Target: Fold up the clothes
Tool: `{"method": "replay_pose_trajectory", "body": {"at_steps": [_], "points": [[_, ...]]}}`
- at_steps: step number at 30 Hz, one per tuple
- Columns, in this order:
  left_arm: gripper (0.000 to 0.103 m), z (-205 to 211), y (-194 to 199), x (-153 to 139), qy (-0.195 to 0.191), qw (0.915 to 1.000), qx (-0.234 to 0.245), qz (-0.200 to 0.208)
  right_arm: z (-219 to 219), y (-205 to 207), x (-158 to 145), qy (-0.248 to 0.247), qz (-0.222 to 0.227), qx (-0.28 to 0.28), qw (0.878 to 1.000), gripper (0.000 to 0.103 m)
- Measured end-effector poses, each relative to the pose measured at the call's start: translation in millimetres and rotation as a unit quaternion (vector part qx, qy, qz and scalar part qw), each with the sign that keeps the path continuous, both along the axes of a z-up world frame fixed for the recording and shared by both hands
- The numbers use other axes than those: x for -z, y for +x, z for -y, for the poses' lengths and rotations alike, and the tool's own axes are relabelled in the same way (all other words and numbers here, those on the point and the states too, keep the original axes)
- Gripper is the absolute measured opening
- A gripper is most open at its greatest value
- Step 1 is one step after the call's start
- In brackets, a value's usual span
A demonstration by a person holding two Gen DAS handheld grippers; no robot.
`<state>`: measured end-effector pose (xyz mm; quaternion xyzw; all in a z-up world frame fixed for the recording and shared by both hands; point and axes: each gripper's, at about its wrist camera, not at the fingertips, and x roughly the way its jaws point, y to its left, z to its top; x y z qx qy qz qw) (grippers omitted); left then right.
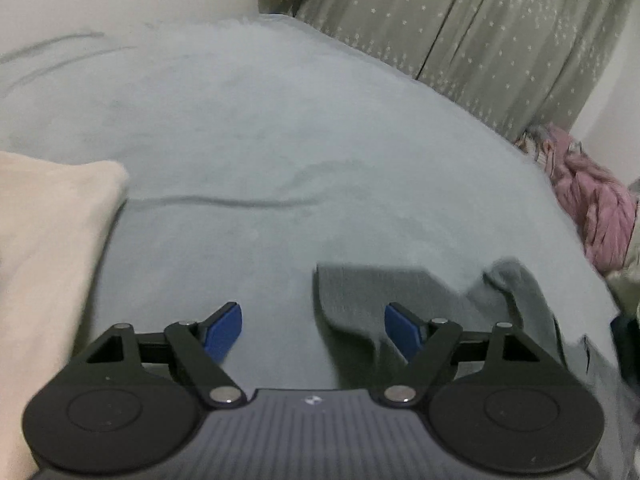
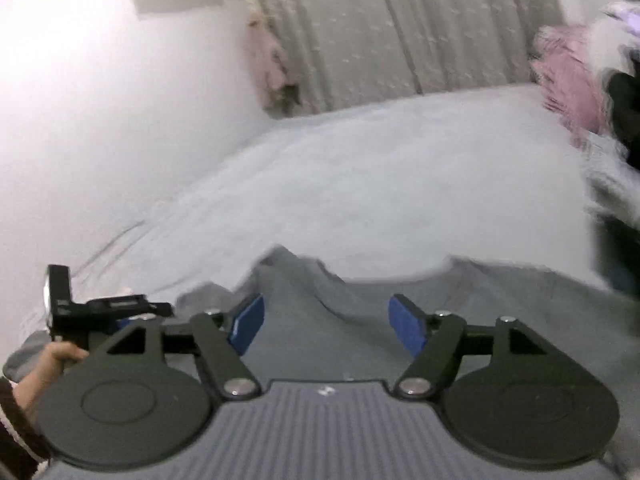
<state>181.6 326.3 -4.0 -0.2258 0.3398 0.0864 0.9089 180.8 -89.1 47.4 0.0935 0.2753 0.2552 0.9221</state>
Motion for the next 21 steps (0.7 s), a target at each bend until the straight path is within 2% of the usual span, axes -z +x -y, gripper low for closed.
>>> {"method": "replay_pose_trajectory", "body": {"at_steps": [6,10,11,12,14,15,16,17,18,19,21], "points": [[0.079,-8,8,14,-0.001,0.9974,0.054,0.048,-66,76,26,-0.016,0.019,-0.048,0.999,0.073],[0.08,-4,6,21,0.027,0.9929,0.087,0.076,-100,119,58,-0.019,0.012,-0.088,0.996,0.073],[0.077,-1,7,22,0.037,0.9914,0.098,0.079,-107,125,64,-0.022,0.012,-0.094,0.995,0.073],[0.071,2,8,23,0.047,0.9896,0.108,0.081,-113,128,70,-0.027,0.012,-0.097,0.995,0.073],[0.012,7,13,26,0.062,0.9876,0.121,0.079,-128,136,85,-0.037,0.017,-0.104,0.994,0.073],[0.008,11,14,28,0.071,0.9868,0.124,0.076,-133,138,89,-0.041,0.019,-0.106,0.993,0.06],[0.005,13,10,27,0.084,0.9862,0.114,0.087,-139,136,93,-0.043,0.026,-0.109,0.993,0.02],[0.004,15,3,25,0.098,0.985,0.098,0.103,-145,132,94,-0.046,0.037,-0.108,0.992,0.001],[0.004,17,-1,24,0.107,0.9837,0.089,0.114,-147,130,93,-0.047,0.047,-0.103,0.992,0.002],[0.004,21,-10,19,0.126,0.9793,0.072,0.141,-145,123,86,-0.041,0.083,-0.08,0.992,0.002],[0.004,29,-26,9,0.167,0.9665,0.039,0.191,-142,114,79,-0.037,0.141,-0.051,0.988,0.002]]}}
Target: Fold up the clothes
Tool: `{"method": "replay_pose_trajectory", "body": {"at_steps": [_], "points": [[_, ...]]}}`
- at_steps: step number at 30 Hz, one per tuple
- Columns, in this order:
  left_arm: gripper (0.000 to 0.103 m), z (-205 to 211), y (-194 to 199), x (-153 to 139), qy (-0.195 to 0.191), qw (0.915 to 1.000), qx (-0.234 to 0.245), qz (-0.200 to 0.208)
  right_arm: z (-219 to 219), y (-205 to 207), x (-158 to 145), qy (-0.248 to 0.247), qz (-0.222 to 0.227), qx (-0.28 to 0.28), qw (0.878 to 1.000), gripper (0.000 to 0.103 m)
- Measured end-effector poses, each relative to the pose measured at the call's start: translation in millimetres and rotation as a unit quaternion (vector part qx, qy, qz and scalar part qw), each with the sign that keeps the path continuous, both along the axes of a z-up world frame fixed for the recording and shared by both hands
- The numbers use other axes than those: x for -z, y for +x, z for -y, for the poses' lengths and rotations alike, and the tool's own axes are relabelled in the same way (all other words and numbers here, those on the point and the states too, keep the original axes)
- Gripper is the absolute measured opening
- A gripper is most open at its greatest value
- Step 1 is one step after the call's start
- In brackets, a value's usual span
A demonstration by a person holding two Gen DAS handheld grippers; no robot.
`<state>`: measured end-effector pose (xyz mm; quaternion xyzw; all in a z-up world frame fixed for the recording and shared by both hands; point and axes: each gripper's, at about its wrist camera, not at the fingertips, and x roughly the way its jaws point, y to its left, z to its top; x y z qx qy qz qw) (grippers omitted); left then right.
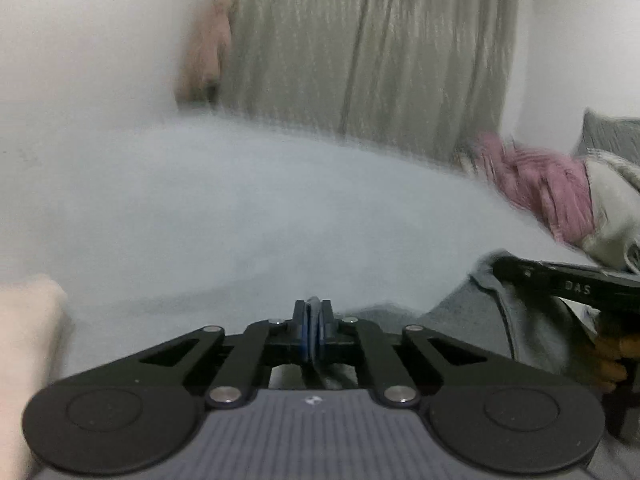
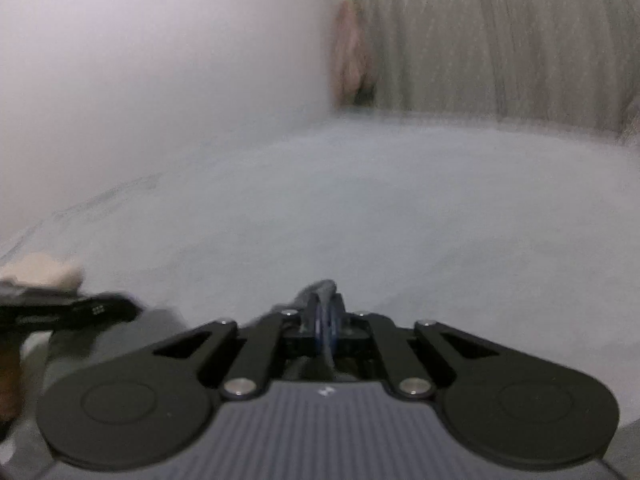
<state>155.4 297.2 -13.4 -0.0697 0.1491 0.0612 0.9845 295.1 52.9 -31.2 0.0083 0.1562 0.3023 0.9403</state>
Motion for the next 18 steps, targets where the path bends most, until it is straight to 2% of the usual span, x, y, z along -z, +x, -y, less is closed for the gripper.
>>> {"method": "replay_pose_trajectory", "body": {"at_steps": [2,4,6,7,8,9,10,11,12,13,14,15,18], "points": [[0.004,8,-3,-1,0.027,0.9995,-0.014,0.009,-1,-3,-3,-0.002,0.036,0.011,0.999,0.002],[0.005,10,10,9,0.037,0.9984,-0.026,-0.034,-13,-2,2,-0.027,0.043,0.006,0.999,0.002],[0.008,7,25,21,0.031,0.995,-0.035,-0.089,-33,5,14,-0.082,0.025,-0.01,0.996,0.006],[0.011,2,34,27,0.016,0.992,-0.038,-0.119,-40,8,16,-0.102,0.013,-0.016,0.995,0.01],[0.013,-8,38,31,-0.021,0.9905,-0.037,-0.131,-46,11,19,-0.121,0.001,-0.022,0.992,0.012],[0.016,-16,37,31,-0.05,0.9898,-0.035,-0.129,-52,13,21,-0.138,-0.006,-0.025,0.99,0.021],[0.023,-26,34,31,-0.085,0.9884,-0.029,-0.122,-62,12,24,-0.172,-0.002,-0.022,0.985,0.027],[0.025,-33,30,31,-0.11,0.9861,-0.027,-0.121,-68,8,25,-0.199,0.008,-0.018,0.98,0.029],[0.026,-37,25,30,-0.128,0.9838,-0.027,-0.122,-70,4,25,-0.211,0.018,-0.014,0.977,0.038],[0.036,-40,20,26,-0.14,0.9815,-0.029,-0.127,-69,-3,20,-0.216,0.025,-0.002,0.976,0.05],[0.053,-42,14,21,-0.149,0.9795,-0.028,-0.132,-64,-7,12,-0.204,0.021,0.01,0.979,0.054],[0.06,-43,8,16,-0.159,0.9774,-0.026,-0.137,-57,-9,3,-0.183,0.008,0.017,0.983,0.061],[0.062,-52,-12,6,-0.193,0.9701,-0.023,-0.146,-49,-21,-17,-0.14,-0.016,0.016,0.99,0.065]]}}
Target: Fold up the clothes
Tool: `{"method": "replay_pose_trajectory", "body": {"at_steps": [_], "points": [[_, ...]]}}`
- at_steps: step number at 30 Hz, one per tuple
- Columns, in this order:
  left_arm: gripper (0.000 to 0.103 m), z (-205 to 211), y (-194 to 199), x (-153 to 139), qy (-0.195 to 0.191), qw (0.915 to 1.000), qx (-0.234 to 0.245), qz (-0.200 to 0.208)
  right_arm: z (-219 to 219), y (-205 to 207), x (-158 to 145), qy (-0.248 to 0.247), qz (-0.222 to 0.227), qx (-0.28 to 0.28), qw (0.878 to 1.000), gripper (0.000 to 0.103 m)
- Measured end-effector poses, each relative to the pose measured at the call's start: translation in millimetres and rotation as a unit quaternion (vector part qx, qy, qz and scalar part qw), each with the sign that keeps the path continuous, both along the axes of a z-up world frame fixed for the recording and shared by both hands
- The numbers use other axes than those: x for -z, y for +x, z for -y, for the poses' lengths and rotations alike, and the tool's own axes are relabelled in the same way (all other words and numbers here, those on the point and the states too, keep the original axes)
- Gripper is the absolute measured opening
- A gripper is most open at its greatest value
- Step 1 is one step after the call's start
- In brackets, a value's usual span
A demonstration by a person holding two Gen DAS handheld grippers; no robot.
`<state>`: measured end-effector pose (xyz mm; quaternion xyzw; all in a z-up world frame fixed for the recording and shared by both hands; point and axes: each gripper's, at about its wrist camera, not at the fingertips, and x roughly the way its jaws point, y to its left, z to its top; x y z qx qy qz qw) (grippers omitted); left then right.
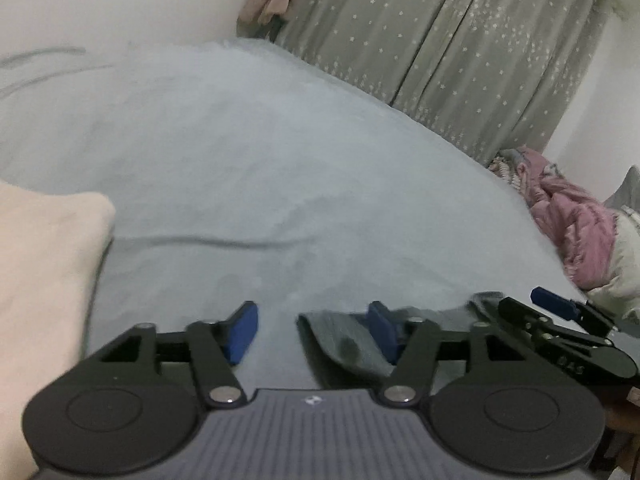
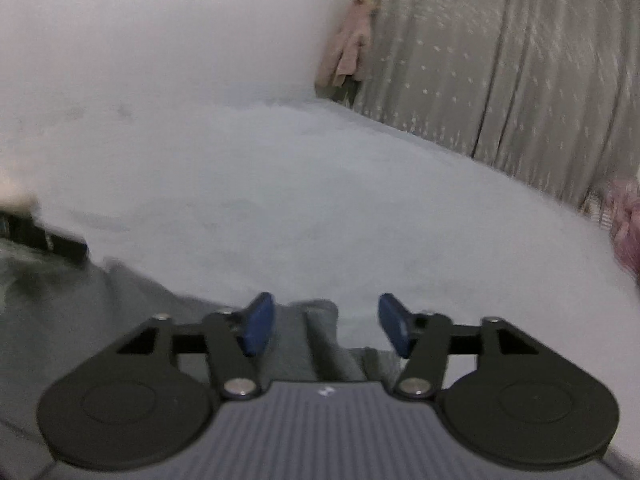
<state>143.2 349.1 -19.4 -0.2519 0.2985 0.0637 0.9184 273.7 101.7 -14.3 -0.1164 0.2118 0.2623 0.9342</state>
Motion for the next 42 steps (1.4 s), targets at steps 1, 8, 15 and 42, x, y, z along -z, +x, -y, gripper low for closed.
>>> {"method": "replay_pose_trajectory", "body": {"at_steps": [1,8,15,42], "points": [[0.062,-6,-10,-2,-0.023,0.9997,-0.006,-0.001,0,-10,-9,0.012,-0.01,-0.017,1.0,0.064],[0.062,-32,-52,-12,-0.111,0.9937,-0.012,0.0,-49,-73,-35,0.05,-0.087,-0.165,0.981,0.055],[0.062,-36,-46,-16,-0.12,0.9928,0.004,-0.003,-66,-64,-14,0.03,-0.115,-0.149,0.982,0.002],[0.044,9,69,-5,-0.194,0.9698,0.144,-0.035,-30,-131,-9,0.007,-0.066,-0.128,0.99,0.038]]}}
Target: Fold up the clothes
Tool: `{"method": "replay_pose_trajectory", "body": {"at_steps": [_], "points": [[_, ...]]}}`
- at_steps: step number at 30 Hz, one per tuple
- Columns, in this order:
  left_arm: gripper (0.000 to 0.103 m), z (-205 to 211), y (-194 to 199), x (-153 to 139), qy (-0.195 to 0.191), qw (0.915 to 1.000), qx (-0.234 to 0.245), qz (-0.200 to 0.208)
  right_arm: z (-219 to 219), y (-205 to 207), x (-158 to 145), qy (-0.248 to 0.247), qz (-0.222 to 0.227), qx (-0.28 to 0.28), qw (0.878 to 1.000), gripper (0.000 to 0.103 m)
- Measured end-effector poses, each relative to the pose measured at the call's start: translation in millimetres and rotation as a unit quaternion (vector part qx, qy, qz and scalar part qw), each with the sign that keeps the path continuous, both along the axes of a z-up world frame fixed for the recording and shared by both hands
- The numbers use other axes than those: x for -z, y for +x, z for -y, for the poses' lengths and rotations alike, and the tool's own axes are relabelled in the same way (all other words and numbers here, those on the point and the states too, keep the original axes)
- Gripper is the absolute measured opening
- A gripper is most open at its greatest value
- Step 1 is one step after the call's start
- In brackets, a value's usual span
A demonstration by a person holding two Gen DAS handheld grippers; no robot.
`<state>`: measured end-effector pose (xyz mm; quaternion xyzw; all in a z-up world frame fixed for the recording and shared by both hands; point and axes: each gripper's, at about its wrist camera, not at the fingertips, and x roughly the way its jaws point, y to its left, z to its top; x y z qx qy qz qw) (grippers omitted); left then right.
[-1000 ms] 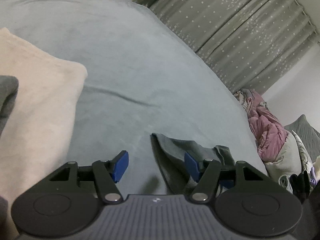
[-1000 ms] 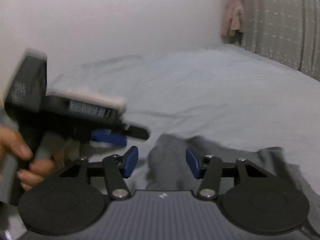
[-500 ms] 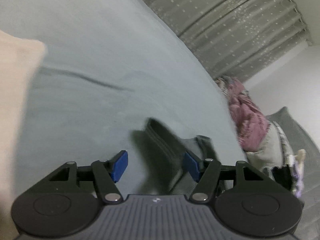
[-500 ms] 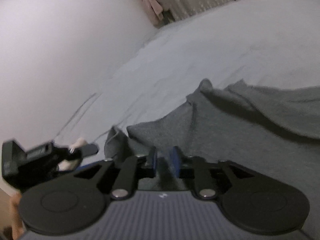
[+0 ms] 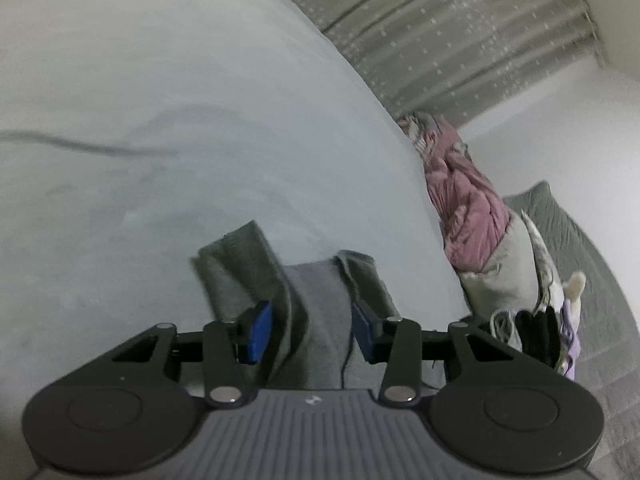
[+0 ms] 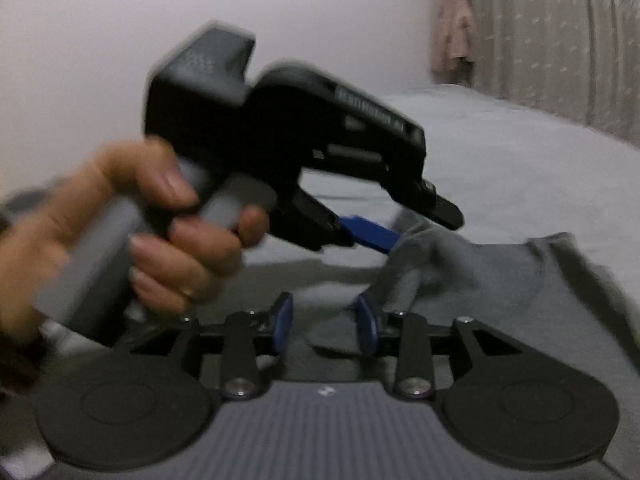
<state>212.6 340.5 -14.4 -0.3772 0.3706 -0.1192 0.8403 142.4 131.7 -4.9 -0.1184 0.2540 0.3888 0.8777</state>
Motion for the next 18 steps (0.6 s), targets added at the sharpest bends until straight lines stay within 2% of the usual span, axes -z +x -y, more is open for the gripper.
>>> {"method": "replay_pose_trajectory", "body": {"at_steps": [3,6,10,14,15,16,18], "points": [[0.044,10,7,2,0.017,0.9997,0.016,-0.008,7,4,8,-0.035,0.01,0.037,0.999,0.037],[0.044,16,10,9,0.028,0.9991,0.028,-0.018,23,0,4,-0.027,0.014,0.052,0.998,0.037],[0.044,17,14,11,0.022,0.999,0.03,-0.024,21,-17,-5,-0.031,0.049,0.032,0.998,0.037],[0.045,16,12,7,0.025,0.999,0.025,-0.029,5,-16,-1,-0.056,0.056,0.034,0.996,0.037],[0.045,14,10,5,0.027,0.9989,0.023,-0.029,3,-13,1,-0.058,0.053,0.041,0.996,0.035],[0.05,11,8,2,0.035,0.9988,0.016,-0.03,2,-9,2,-0.051,0.046,0.042,0.997,0.029],[0.056,3,1,-8,0.062,0.9976,-0.003,-0.033,6,-7,0,-0.002,0.025,0.009,1.0,0.012]]}}
